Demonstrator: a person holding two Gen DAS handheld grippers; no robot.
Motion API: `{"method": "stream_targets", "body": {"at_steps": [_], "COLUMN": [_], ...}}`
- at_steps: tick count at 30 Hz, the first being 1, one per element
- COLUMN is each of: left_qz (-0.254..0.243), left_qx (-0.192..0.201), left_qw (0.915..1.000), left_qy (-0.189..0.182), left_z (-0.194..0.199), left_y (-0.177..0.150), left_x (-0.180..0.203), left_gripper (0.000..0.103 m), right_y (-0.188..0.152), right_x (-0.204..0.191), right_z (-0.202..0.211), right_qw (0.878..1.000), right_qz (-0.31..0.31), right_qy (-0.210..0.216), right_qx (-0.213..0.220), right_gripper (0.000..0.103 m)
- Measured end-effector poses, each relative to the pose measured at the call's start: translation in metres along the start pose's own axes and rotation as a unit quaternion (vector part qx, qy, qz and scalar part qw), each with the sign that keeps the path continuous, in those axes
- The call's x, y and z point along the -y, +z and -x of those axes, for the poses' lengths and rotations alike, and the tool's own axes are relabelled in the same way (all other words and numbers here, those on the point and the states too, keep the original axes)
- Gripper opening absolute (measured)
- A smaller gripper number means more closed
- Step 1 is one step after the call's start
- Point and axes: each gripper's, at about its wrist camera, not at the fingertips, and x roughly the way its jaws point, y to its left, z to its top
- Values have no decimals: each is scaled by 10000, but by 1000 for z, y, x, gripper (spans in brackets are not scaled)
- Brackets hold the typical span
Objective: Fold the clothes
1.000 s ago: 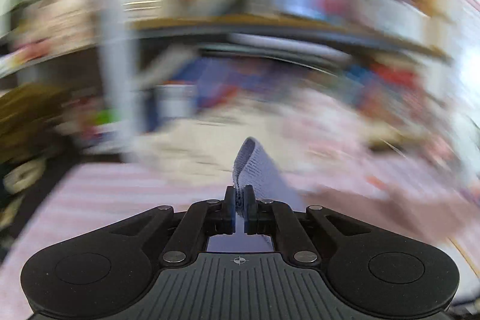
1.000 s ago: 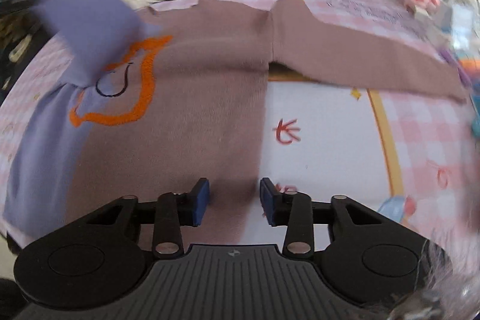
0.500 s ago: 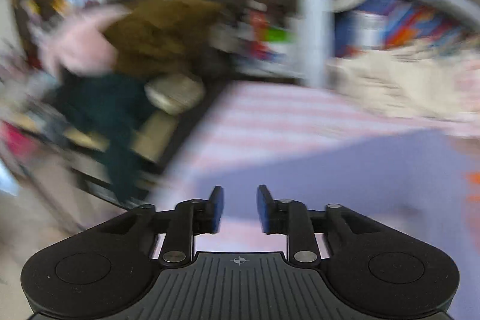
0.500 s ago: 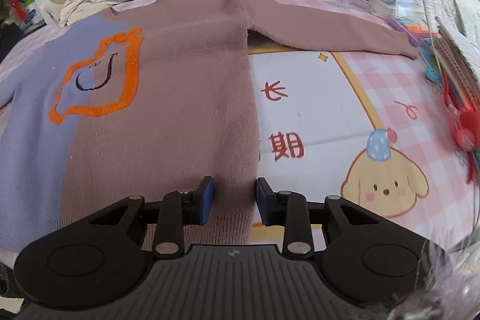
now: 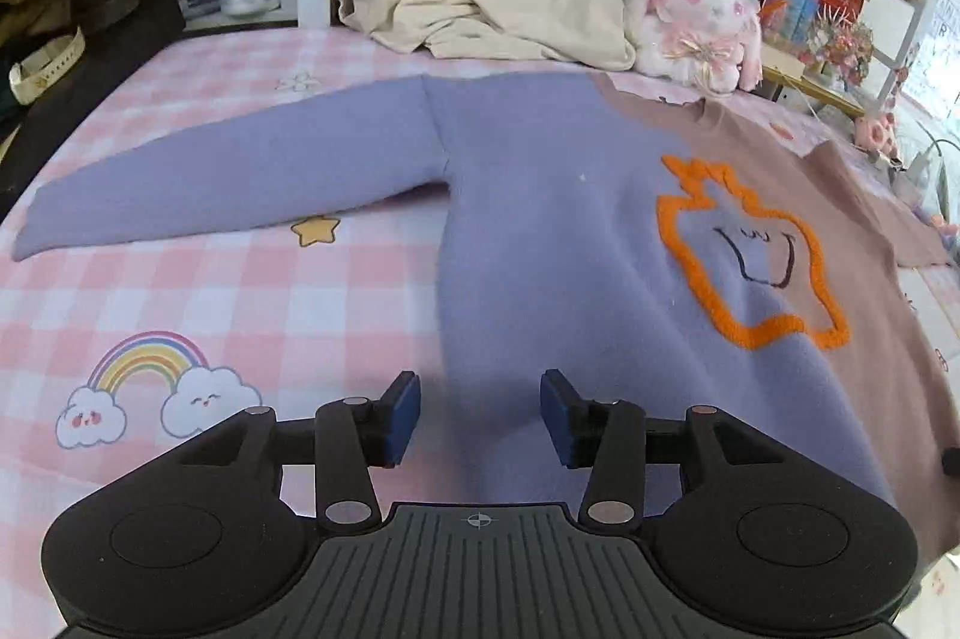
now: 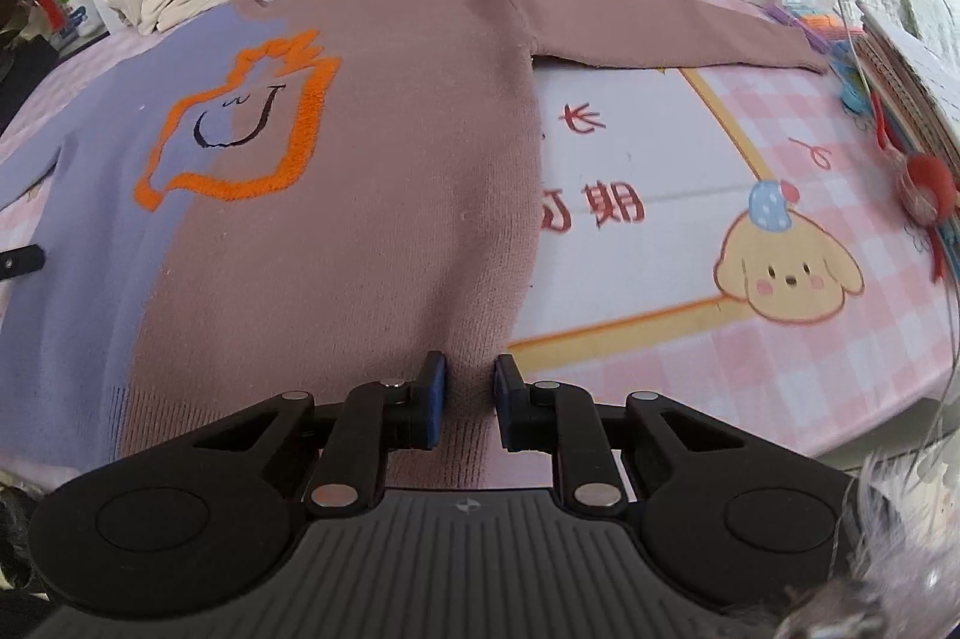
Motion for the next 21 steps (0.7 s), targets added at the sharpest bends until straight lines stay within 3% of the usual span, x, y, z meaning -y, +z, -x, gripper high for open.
{"method": "stream_targets", "body": {"at_steps": [3,4,6,14,21], "left_qz": [33,52,179,531,320], "left_qx": [-58,-76,-50,53,28], "left_qw": [9999,9999,9997,9978,9987], "left_qy": [79,119,143,385,393], "left_z": [-1,-2,-1,6,-9], "left_y": [5,5,4,-5,11], "left_x": [3,4,1,-17,-13], "left_gripper": [30,14,6,6,6], "right_y": [0,1,4,31,42], "right_x": [6,10,14,-10,-7], "right_z": [2,0,-4,-25,-33], "right_qw": [9996,9997,9997,9981,9984], "right_qz": [-29,-110,-228,505,384], "right_qy": [-225,-196,18,91,41], "right_qx": [146,139,104,341,409], "right_gripper": [32,29,18,12,12]}}
